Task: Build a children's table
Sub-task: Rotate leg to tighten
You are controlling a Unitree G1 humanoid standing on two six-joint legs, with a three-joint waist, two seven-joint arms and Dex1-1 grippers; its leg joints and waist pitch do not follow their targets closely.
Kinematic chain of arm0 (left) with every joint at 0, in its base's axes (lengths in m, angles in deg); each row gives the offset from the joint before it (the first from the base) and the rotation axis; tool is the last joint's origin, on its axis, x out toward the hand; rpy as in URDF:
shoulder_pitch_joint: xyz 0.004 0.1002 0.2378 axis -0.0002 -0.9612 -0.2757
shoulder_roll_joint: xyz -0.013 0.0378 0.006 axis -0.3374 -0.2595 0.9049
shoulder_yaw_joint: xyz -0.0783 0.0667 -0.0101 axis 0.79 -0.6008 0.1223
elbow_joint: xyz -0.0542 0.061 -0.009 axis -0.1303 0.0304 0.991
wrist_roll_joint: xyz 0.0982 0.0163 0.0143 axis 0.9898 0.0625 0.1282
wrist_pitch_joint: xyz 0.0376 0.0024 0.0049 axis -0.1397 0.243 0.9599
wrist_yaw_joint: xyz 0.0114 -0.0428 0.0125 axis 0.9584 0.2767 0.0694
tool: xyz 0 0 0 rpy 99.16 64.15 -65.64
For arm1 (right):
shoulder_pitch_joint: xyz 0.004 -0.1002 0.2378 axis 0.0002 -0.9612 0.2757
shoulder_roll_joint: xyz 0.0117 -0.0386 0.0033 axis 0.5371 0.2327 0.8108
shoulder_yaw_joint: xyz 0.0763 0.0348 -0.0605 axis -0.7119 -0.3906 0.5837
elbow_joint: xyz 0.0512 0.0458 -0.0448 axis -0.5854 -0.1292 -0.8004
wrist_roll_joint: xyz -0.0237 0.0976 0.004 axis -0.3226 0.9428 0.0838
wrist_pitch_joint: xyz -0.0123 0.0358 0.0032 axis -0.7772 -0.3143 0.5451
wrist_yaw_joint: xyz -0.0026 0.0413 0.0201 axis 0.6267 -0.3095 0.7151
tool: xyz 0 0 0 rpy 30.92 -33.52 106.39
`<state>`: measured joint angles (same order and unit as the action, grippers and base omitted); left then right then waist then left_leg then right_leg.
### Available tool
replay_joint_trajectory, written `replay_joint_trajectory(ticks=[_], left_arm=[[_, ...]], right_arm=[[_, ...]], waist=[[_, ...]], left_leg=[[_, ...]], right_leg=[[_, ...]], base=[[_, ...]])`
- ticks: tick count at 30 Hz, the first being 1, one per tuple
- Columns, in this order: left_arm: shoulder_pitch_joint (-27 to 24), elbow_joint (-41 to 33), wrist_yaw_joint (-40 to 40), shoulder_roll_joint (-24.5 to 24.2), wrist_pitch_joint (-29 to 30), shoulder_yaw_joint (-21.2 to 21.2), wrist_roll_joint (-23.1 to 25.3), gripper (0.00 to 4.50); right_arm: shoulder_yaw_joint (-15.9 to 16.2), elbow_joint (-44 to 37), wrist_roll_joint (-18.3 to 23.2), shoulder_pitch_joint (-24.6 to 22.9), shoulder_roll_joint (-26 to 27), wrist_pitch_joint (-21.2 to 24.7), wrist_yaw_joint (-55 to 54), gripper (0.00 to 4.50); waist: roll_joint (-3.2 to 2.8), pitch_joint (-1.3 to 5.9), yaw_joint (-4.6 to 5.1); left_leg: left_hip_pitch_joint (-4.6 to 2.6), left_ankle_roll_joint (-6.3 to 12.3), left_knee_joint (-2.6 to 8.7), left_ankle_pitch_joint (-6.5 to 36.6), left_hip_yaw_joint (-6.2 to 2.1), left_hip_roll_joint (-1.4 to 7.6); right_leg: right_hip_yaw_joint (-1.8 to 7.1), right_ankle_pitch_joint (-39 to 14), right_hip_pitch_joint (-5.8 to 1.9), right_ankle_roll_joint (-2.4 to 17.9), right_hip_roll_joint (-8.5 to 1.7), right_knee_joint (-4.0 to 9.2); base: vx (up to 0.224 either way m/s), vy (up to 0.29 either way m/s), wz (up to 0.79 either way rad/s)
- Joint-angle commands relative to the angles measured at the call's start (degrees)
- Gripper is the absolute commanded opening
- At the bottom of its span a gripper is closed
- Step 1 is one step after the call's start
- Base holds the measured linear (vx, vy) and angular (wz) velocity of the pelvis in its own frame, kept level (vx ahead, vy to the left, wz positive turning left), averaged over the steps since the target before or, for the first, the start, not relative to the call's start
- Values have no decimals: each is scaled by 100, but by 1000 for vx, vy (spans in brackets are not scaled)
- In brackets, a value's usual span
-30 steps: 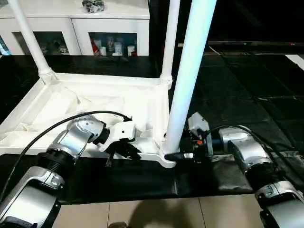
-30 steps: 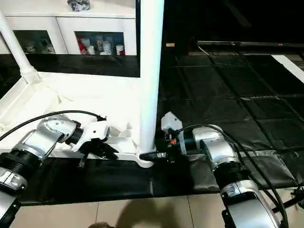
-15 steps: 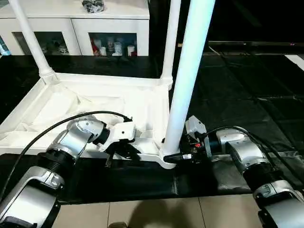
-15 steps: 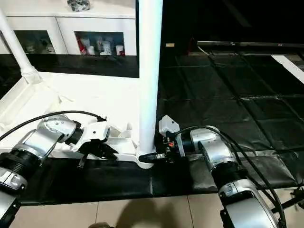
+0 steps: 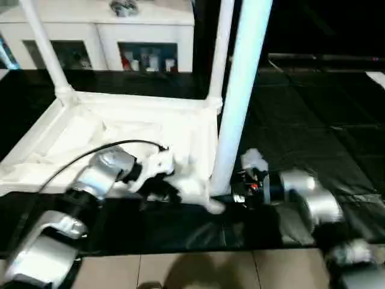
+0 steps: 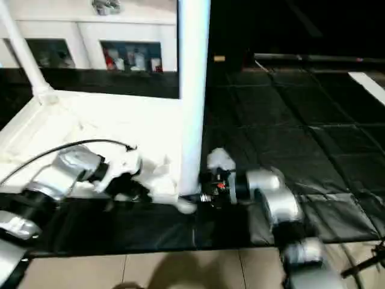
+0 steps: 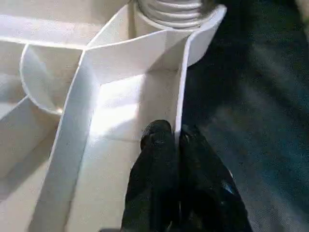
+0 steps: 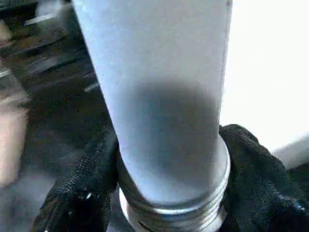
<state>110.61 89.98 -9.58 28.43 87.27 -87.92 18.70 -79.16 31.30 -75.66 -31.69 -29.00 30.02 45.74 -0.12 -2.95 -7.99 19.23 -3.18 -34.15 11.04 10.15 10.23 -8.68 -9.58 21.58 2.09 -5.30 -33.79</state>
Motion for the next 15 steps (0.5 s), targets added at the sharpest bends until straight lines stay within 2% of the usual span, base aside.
replay_joint_trajectory(ticks=[1,2,3,4,5,6,7,8,9,10,11,13,14,15], left_arm=[[156,1,-1189,702,571,215,-164,0],[158,0,-1204,710,582,219,-164,0],[195,2,-1399,820,699,277,-168,0],[237,5,-1581,915,832,338,-173,0],[297,30,-1827,1017,927,416,-176,0],[297,30,-1827,1017,927,416,-176,0],[358,60,-2071,1113,1015,500,-179,0],[410,93,-2281,1192,1083,577,-178,0],[478,149,-2531,1273,1125,660,-169,0],[478,149,-2531,1273,1125,660,-169,0],[541,202,-2733,1320,1145,692,-113,0],[604,242,-2948,1354,1180,722,-16,0],[611,241,-2970,1356,1202,729,5,0],[597,205,-2966,1343,1240,735,28,0]], right_arm=[[245,71,-202,-81,743,13,-999,274],[239,75,-205,-80,756,12,-1028,274],[110,155,-140,-19,948,160,-1379,274],[13,218,-131,43,1111,227,-1717,274],[-85,295,-94,125,1280,236,-2015,274],[-85,295,-94,125,1280,236,-2015,274],[-147,385,-115,213,1416,220,-2321,274],[-166,484,-199,294,1495,193,-2610,274],[-147,623,-324,400,1559,169,-2894,274],[-147,623,-324,400,1559,169,-2894,274],[-122,782,-484,521,1606,124,-3228,274],[-198,994,-558,676,1686,-9,-3559,274],[-253,1043,-550,711,1716,-43,-3641,329],[-318,1073,-552,733,1754,-90,-3710,343]], waist=[[11,246,153],[-6,249,186],[-18,256,296],[-78,269,371],[-104,267,461],[-104,267,461],[-109,252,531],[-114,248,538],[-80,245,571],[-73,249,588],[-58,247,582],[-89,254,595],[-82,257,598],[-80,266,596]], left_leg=[[-119,-141,426,2298,-218,346],[-148,-159,426,2398,-232,353],[-169,-168,429,2626,-274,364],[-159,-159,458,2844,-314,404],[-103,-173,518,3057,-350,462],[-103,-173,518,3057,-350,462],[-154,-212,554,3410,-345,480],[-190,-217,533,3432,-335,449],[-196,-219,487,3279,-321,384],[-185,-176,447,3075,-306,347],[-186,-136,439,2989,-298,337],[-148,-90,460,2820,-300,348],[-145,-92,467,2823,-297,359],[-110,-79,489,2734,-298,368]], right_leg=[[251,-3982,-155,99,-582,788],[204,-4015,-152,57,-580,821],[111,-3962,-179,-8,-569,873],[65,-3752,-227,1,-572,873],[49,-3464,-287,34,-555,814],[49,-3464,-287,34,-555,814],[84,-3302,-258,90,-548,801],[87,-3334,-225,117,-563,828],[85,-3500,-198,143,-603,867],[69,-3636,-201,109,-618,907],[73,-3675,-199,79,-620,926],[102,-3539,-206,102,-610,902],[123,-3465,-195,131,-610,885],[160,-3298,-214,196,-614,849]], base=[[0,0,0],[0,0,0],[0,0,0],[0,0,0],[0,0,0],[-12,58,-6],[0,0,0],[0,0,0],[0,0,0],[0,0,0],[0,0,0],[0,0,0],[0,0,0],[0,0,0]])
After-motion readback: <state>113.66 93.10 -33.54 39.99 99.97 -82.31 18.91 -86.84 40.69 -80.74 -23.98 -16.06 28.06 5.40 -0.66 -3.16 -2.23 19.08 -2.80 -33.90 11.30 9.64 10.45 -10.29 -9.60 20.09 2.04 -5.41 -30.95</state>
